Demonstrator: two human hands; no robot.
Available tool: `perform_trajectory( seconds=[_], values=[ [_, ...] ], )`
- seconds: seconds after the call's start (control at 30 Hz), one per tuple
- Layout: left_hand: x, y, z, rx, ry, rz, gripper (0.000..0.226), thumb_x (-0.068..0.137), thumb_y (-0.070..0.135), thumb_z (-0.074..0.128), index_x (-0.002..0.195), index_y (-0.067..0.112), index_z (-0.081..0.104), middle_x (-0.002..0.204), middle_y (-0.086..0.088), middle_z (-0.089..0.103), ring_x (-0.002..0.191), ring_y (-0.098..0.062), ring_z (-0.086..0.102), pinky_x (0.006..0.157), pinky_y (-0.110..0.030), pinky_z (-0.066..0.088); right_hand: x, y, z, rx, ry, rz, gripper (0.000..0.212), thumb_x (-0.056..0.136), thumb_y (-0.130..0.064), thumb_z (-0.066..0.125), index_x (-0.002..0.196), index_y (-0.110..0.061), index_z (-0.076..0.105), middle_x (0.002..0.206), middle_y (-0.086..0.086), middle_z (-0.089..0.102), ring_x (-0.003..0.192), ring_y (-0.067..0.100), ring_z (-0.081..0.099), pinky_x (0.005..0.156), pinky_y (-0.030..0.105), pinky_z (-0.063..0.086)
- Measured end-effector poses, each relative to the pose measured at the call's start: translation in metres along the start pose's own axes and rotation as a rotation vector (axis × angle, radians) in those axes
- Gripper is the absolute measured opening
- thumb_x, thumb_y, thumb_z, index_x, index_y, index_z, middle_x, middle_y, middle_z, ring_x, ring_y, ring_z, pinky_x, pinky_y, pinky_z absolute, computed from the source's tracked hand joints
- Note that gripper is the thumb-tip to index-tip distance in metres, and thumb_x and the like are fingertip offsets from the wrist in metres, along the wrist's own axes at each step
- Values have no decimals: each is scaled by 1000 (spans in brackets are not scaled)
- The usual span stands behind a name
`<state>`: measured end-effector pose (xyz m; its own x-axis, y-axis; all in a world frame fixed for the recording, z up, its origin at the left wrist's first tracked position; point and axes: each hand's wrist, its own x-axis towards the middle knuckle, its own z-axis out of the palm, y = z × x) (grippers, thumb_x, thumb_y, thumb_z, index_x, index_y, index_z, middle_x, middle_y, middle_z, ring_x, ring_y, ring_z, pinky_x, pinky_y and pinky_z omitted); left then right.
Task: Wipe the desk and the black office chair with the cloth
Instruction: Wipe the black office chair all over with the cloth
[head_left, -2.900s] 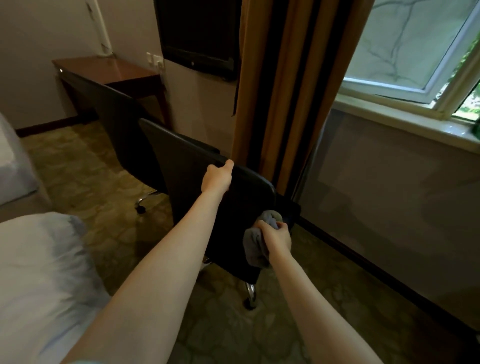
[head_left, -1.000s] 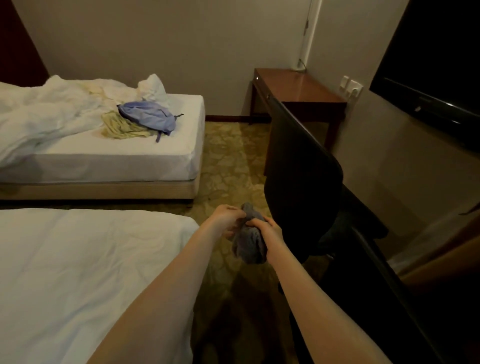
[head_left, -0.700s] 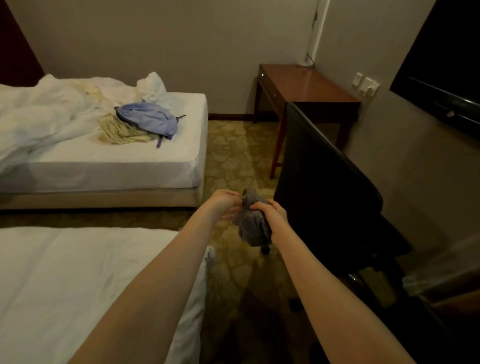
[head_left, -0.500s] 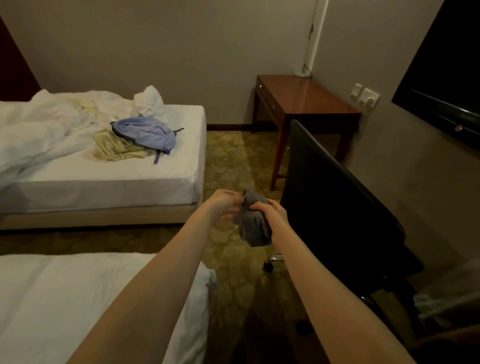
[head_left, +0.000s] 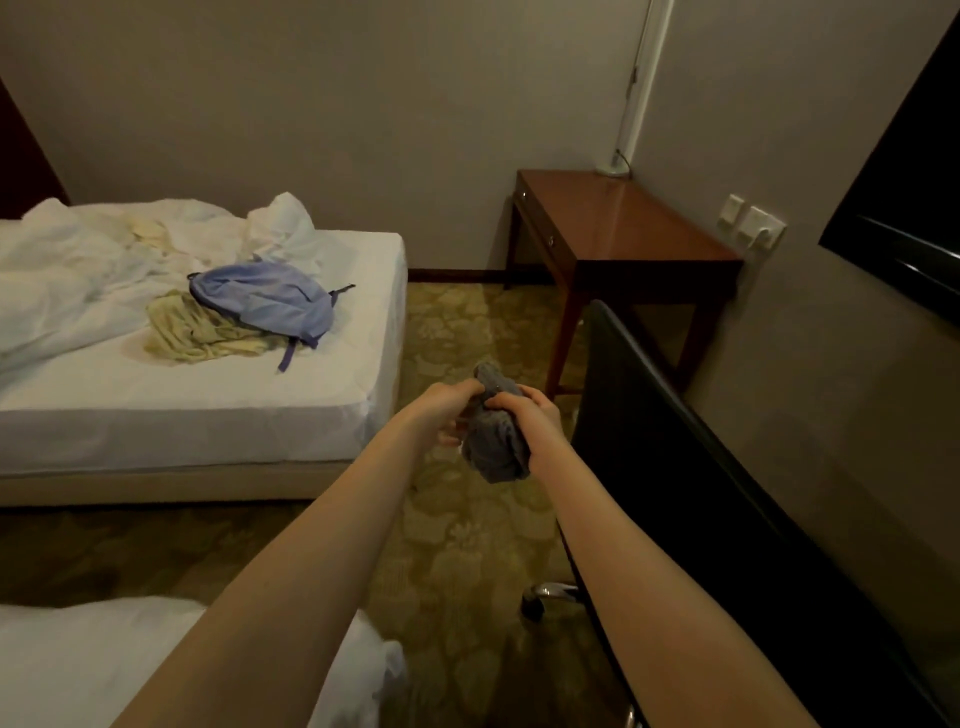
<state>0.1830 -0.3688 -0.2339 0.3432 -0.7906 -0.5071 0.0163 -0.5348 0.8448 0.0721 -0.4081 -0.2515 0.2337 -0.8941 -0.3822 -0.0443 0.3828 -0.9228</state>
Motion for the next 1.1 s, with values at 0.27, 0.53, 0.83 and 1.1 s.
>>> perform_trajectory(
  seconds=[0.27,0.53,0.83,1.1],
  values=[
    [87,74,12,19,28,52,17,92,30,51,89,15,58,79,0,57,74,-15,55,69,-27,45,112,-48,-3,29,-27,-16,47,80,-13,70,124,-15,54,110,9,59,104,28,56,95,42,48],
    [180,107,-4,-116,44,-18,42,86,38,61,117,10,57,107,-6,60,85,-18,57,59,-27,47,203,-74,20,74,-65,58,56,72,-15,76,125,-17,56,115,11,62,103,32,59,93,47,50],
    [309,154,-51,-29,29,-39,21,91,32,56,88,11,57,73,-4,55,60,-15,52,58,-26,43,329,-104,81,-12,-67,18,55,77,-11,73,128,-13,52,122,12,58,111,29,54,96,41,47],
    [415,225,-114,25,-3,-34,17,92,29,55,83,15,58,77,-2,58,71,-15,55,81,-31,44,434,-161,141,69,-56,22,56,78,-7,71,130,-11,51,118,12,56,103,26,52,86,36,46]
  ],
)
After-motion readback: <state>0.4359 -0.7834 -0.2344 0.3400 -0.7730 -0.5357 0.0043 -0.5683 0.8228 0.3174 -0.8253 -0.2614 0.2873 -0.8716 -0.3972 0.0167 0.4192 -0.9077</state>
